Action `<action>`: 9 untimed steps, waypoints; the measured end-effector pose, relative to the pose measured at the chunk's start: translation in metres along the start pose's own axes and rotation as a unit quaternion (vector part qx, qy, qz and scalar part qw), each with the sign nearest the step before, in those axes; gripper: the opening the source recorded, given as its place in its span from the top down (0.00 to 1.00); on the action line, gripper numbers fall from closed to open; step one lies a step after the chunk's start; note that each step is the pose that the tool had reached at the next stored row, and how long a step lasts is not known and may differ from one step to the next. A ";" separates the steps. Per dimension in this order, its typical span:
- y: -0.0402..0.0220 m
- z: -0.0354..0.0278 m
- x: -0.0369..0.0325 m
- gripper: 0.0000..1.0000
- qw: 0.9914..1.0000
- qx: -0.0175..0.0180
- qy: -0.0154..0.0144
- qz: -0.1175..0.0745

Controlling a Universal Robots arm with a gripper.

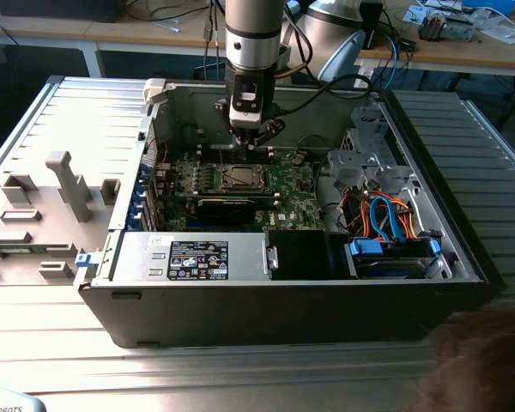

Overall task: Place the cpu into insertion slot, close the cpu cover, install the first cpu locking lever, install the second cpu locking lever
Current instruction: 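Install the first cpu locking lever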

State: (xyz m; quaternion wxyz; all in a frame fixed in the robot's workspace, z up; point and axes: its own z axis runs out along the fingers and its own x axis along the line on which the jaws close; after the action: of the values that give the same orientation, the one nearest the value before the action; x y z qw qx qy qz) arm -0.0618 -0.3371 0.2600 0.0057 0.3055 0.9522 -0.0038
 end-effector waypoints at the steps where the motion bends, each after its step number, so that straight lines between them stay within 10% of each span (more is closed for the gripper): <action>1: 0.0000 0.0000 0.0000 0.89 1.000 0.000 0.000 -0.002; 9: 0.0000 0.0000 0.0000 0.89 1.000 0.000 0.000 -0.022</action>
State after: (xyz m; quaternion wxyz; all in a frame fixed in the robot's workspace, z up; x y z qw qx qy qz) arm -0.0618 -0.3371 0.2600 0.0058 0.2843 0.9587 -0.0037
